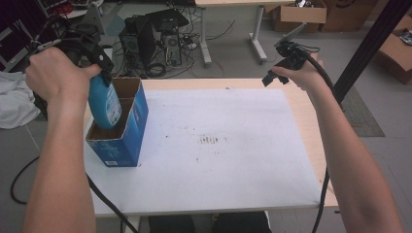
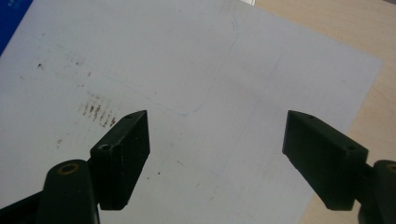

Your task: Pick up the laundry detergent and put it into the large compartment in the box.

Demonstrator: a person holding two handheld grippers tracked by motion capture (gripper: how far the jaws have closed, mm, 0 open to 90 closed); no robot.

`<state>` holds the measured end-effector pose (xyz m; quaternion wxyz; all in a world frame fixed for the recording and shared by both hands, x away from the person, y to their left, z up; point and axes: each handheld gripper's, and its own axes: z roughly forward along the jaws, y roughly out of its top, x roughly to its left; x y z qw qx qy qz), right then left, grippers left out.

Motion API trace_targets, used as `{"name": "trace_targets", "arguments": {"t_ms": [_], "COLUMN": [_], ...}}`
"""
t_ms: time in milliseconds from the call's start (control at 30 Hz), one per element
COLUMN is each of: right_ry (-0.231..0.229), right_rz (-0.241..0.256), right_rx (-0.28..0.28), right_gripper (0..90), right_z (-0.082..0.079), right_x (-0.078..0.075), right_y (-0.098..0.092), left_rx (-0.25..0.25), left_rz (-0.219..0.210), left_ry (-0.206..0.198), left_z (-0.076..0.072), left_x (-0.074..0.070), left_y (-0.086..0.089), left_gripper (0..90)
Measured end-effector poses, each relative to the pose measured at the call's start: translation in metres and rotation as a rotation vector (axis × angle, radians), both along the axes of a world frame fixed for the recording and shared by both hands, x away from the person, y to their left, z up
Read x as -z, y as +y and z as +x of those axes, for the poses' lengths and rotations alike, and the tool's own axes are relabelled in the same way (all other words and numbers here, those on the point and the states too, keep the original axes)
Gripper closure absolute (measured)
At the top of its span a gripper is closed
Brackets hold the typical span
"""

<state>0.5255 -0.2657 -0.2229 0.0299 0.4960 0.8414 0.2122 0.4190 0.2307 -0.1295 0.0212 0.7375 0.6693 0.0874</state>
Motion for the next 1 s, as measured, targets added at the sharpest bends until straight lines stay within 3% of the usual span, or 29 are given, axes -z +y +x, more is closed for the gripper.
{"name": "trace_targets", "arguments": {"t_ms": [100,400,467,600,700,833,1000], "right_ry": [0.0,-0.004,-0.006,-0.005,-0.006,-0.008,-0.009], "right_rz": [-0.002,-0.003,-0.002,-0.006,-0.005,-0.006,-0.006], "right_rx": [-0.004,-0.007,-0.007,-0.01,-0.01,-0.005,-0.002], "right_gripper": [23.2,23.3,23.3,23.2,23.3,23.4,23.4], "right_z": [0.0,-0.001,-0.001,-0.001,-0.002,-0.002,-0.002], "right_x": [0.0,0.001,0.002,0.002,0.002,0.001,0.001], "right_y": [0.0,0.002,0.002,0.003,0.003,0.001,0.0], "left_rx": [-0.001,-0.005,-0.003,-0.013,-0.014,-0.029,-0.032], "left_rz": [-0.004,-0.025,-0.026,-0.052,-0.055,-0.059,-0.053], "left_ry": [0.009,0.038,0.038,0.062,0.074,0.101,0.108], "left_z": [0.001,0.007,0.007,0.01,0.011,0.012,0.012], "left_x": [0.007,0.05,0.055,0.077,0.085,0.107,0.117], "left_y": [0.001,0.006,0.006,0.01,0.011,0.015,0.016], "left_gripper": [38.3,38.3,38.3,38.3,38.3,38.3,38.3]}}
